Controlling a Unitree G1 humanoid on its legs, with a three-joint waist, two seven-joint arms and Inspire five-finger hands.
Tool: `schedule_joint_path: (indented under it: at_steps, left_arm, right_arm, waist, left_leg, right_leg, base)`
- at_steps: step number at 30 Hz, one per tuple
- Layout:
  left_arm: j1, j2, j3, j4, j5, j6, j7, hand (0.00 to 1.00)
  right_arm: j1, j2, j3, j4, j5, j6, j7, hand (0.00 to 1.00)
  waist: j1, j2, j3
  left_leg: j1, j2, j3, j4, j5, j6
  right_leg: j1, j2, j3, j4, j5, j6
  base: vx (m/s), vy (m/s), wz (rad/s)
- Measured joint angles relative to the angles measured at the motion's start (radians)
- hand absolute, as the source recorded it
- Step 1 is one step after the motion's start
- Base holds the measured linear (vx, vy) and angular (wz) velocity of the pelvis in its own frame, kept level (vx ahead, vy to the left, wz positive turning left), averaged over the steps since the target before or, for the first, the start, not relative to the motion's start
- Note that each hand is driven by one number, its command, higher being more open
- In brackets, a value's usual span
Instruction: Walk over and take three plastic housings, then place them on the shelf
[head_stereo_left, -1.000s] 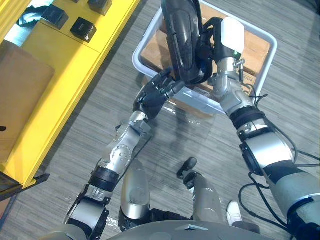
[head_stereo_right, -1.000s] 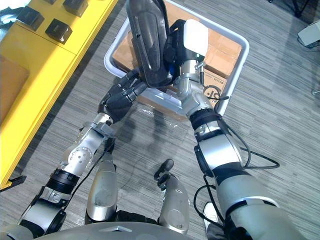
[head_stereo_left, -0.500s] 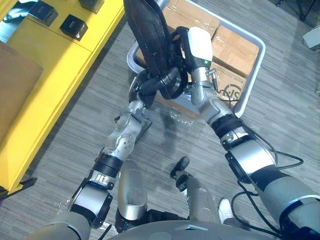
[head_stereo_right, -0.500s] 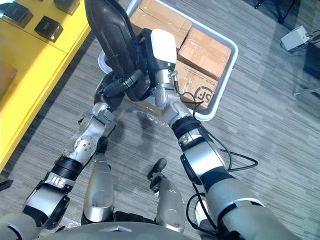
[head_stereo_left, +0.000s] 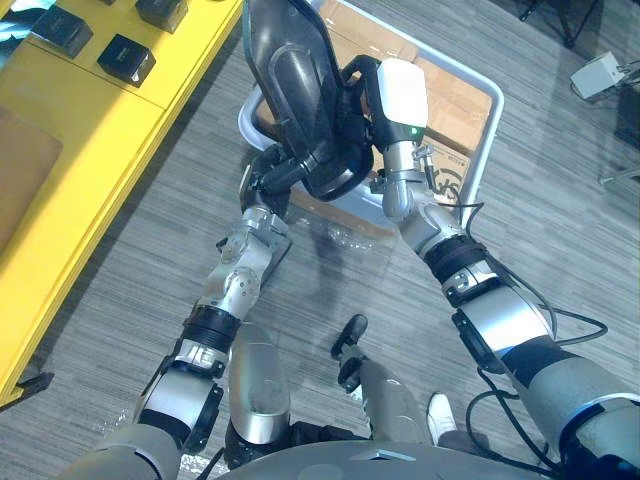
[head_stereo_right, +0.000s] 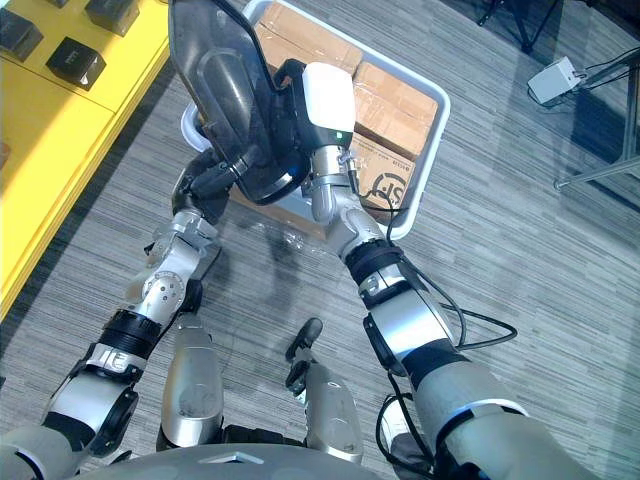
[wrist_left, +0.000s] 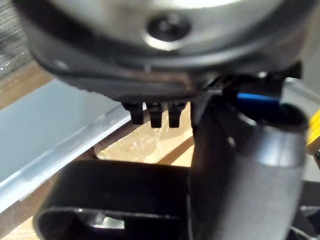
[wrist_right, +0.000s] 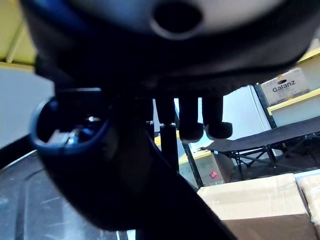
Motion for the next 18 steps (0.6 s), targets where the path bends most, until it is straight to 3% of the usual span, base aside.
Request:
schedule_joint_path:
  at_steps: [6, 18]
  left_arm:
    - [0.000, 0.002, 0.043, 0.029, 0.031, -0.038, 0.022, 0.00]
    - [0.002, 0.012, 0.023, 0.033, 0.077, -0.087, -0.008, 0.00]
  right_arm:
    - [0.045, 0.003, 0.004, -0.089, 0.004, -0.041, -0.021, 0.00]
    - [0.151, 0.056, -0.038, -0.223, 0.119, -0.061, -0.022, 0.00]
  waist:
    - [-0.008, -0.022, -0.014]
    - [-0.039, -0.053, -0.036]
  left_leg:
    - [0.000, 0.002, 0.014, 0.007, -0.007, 0.002]
    - [0.022, 0.006, 0.056, 0.041, -0.035, 0.002]
  right_leg:
    - [0.010, 0.008, 0.019, -0.039, 0.023, 0.000]
    - [0.053, 0.018, 0.059, -0.125, 0.073, 0.002]
  base:
    - [0.01, 0.024, -0.07]
    - [0.00, 0.017, -0.10]
